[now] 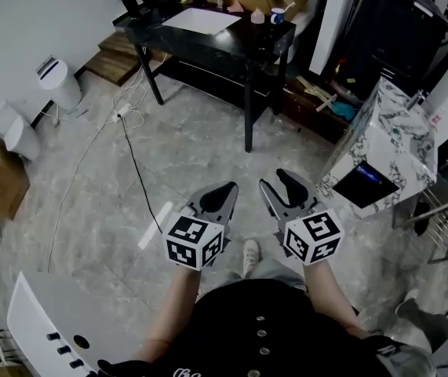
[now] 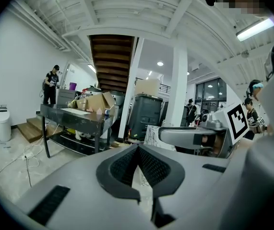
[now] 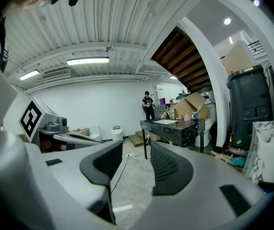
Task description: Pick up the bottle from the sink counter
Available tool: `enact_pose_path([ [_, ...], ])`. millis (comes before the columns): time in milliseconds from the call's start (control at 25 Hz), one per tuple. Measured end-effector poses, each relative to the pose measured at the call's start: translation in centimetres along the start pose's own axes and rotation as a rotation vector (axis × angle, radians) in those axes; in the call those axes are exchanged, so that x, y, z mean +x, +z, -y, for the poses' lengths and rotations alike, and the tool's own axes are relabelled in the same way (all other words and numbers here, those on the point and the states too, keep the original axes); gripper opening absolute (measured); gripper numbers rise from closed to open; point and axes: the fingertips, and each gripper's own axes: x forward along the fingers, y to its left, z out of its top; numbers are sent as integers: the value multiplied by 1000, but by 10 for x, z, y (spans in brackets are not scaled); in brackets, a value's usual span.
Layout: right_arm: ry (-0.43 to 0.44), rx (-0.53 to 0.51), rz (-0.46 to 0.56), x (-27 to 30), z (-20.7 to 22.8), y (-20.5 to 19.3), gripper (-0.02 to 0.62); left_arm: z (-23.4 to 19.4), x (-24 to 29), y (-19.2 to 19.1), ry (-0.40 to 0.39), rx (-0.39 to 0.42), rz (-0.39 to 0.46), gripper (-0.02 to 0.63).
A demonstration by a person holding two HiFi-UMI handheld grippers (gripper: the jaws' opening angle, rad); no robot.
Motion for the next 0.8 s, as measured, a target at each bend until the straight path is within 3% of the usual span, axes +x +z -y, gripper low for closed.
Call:
enact_pose_path([
  [360,60,-8,-8,68,57,19,169,-41,85,24,-7,-10,-9,15],
  [640,62,11,-44,93,89,14,166,-68,121,34,4,-61,-2,15],
  [800,62,21,-66,111,106,16,133,-81,141,41,-4,-82,-8,15],
])
